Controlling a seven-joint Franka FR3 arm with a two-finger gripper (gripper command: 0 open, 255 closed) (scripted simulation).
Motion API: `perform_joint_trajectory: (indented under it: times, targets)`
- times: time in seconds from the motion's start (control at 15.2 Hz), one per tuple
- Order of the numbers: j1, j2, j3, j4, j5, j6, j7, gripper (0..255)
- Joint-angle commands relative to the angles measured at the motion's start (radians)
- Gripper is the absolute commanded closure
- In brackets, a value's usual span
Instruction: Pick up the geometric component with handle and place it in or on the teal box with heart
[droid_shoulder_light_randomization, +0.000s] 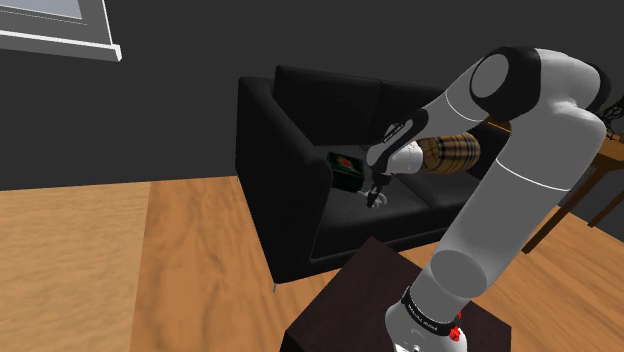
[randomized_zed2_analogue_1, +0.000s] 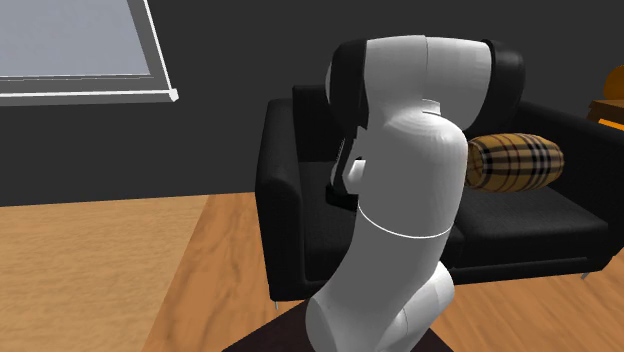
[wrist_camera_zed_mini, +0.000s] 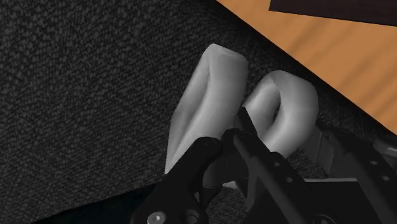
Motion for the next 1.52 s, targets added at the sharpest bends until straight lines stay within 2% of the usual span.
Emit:
perform_joint_trajectory:
  times: [0.0, 0.07, 0.13, 0.2, 0.26, 0.4, 0.92, 1.45]
  targets:
    - [0.009, 0.015, 0.01, -0.001, 0.018, -0.023, -0.004, 255]
    - [0.001, 0.003, 0.001, 0.002, 0.005, -0.009, 0.0, 255]
    - [0.002, 0.003, 0.001, 0.002, 0.005, -0.009, 0.0, 0]
    - [0.014, 0.054, 0.013, 0.103, -0.027, -0.139, 0.127, 0]
    - [0.025, 0.121, 0.021, 0.213, -0.024, -0.27, 0.219, 0]
    - [0.031, 0.284, 0.025, 0.448, 0.022, -0.522, 0.34, 0]
    - [0.01, 0.34, 0.038, 0.398, 0.054, -0.422, 0.317, 0]
    - [0.0, 0.337, 0.047, 0.398, 0.048, -0.422, 0.321, 0]
